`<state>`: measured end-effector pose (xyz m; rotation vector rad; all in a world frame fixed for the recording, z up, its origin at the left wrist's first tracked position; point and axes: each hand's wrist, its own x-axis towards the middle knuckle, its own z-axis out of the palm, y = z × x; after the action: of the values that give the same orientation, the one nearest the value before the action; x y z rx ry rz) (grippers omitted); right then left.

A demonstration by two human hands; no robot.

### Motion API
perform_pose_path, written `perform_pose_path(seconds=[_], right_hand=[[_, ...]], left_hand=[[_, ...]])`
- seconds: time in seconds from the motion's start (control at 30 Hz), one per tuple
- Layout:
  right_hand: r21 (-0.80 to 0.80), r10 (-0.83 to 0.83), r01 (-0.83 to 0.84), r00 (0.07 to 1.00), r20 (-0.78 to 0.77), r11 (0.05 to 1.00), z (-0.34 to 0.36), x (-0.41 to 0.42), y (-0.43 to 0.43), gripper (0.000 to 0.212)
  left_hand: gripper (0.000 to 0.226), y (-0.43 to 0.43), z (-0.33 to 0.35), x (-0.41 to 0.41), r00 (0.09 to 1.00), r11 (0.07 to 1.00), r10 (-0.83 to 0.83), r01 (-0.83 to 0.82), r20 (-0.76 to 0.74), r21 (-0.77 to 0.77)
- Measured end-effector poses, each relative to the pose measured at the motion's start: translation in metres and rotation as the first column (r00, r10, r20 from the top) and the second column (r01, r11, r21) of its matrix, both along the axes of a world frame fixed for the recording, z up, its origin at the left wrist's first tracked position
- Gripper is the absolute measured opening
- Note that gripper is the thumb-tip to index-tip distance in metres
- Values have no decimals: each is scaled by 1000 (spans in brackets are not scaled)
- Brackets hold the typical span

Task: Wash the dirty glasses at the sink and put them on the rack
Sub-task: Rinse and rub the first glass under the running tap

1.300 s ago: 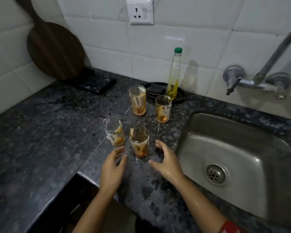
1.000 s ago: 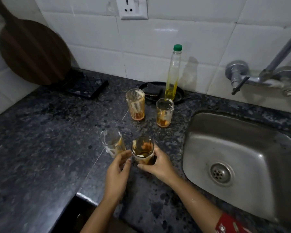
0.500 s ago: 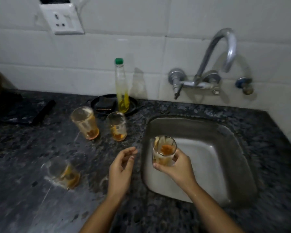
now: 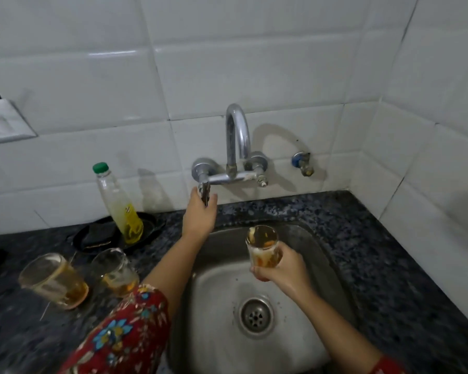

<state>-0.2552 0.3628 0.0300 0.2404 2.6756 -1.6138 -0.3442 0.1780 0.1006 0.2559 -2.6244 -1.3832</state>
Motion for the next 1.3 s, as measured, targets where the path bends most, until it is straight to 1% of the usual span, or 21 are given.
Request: perform_pose_path(seconds=[0.1, 0.23, 0.33, 0.4, 0.47, 0.57, 0.67, 0.77, 0.83, 0.9, 0.93, 0.97, 1.0, 1.03, 1.07, 1.1, 1.13, 1.17, 1.23, 1.27, 1.3], right_hand=[[42, 9, -8, 1000, -15, 999, 0, -13, 4, 49], [62, 41, -40, 999, -16, 997, 0, -21, 2, 49], [60, 70, -69, 997, -19, 996, 2, -25, -5, 49], [49, 74, -72, 997, -27, 996, 3, -27, -10, 46], [30, 76, -75, 997, -29, 997, 4, -28, -15, 43], [15, 85, -84, 996, -27, 996, 4, -28, -20, 44], [6, 94, -94, 995, -28, 996, 5, -27, -24, 44], [-4, 108, -108, 994, -26, 994, 4, -27, -26, 45], [-28, 119, -119, 993, -21, 992, 4, -27, -26, 45], [-87, 132, -133, 991, -12, 987, 5, -26, -26, 47], [-127, 145, -145, 989, -9, 981, 5, -26, -25, 50], [-169, 162, -162, 987, -11, 972, 5, -27, -25, 55], [-212, 177, -178, 984, -22, 961, 5, -28, -24, 60], [-238, 195, -197, 980, -30, 951, 3, -30, -23, 65], [-260, 222, -224, 974, -36, 939, 2, -32, -23, 67], [-271, 257, -254, 966, -28, 928, 2, -32, -24, 67], [-283, 295, -287, 955, -16, 915, 4, -30, -25, 66], [-286, 332, -318, 943, -2, 904, 7, -29, -28, 62], [-299, 371, -356, 929, -8, 885, 16, -26, -34, 54], [-290, 371, -367, 928, -45, 884, 19, -26, -35, 54], [-243, 358, -368, 930, -87, 897, 19, -27, -35, 59]], left_hand=[[64, 4, 10, -24, 997, 996, 26, -19, 76, -82], [68, 4, 7, -34, 997, 982, 68, -60, 41, -177], [69, 2, 6, -34, 997, 982, 67, -60, 33, -181], [71, 1, 6, -34, 997, 988, 72, -66, 37, -137], [73, -1, 6, -35, 997, 997, 61, -59, 42, -51], [65, -4, 2, -37, 998, 994, 57, -60, 40, 89], [59, -3, 3, -35, 996, 984, 72, -81, 57, 160], [63, -3, 6, -33, 995, 969, 42, -62, 86, 238], [72, -8, 2, -32, 992, 949, -42, 1, 122, 314], [64, -13, -17, -19, 982, 926, -140, 84, 128, 369], [60, -15, -30, -5, 970, 908, -214, 152, 118, 391], [63, -19, -46, 8, 935, 866, -334, 254, 120, 430], [73, -21, -63, 20, 858, 799, -493, 382, 143, 464], [83, -21, -75, 31, 758, 725, -631, 500, 166, 473], [89, -19, -84, 39, 688, 684, -700, 568, 192, 457], [90, -15, -87, 45, 679, 684, -704, 568, 208, 458], [86, -9, -87, 48, 708, 688, -683, 541, 180, 483], [79, -3, -86, 49, 757, 695, -643, 512, 116, 505], [58, 7, -87, 46, 848, 735, -529, 453, 10, 505], [52, 10, -86, 45, 867, 742, -498, 442, -27, 504], [51, 10, -85, 44, 880, 744, -474, 427, -45, 514]])
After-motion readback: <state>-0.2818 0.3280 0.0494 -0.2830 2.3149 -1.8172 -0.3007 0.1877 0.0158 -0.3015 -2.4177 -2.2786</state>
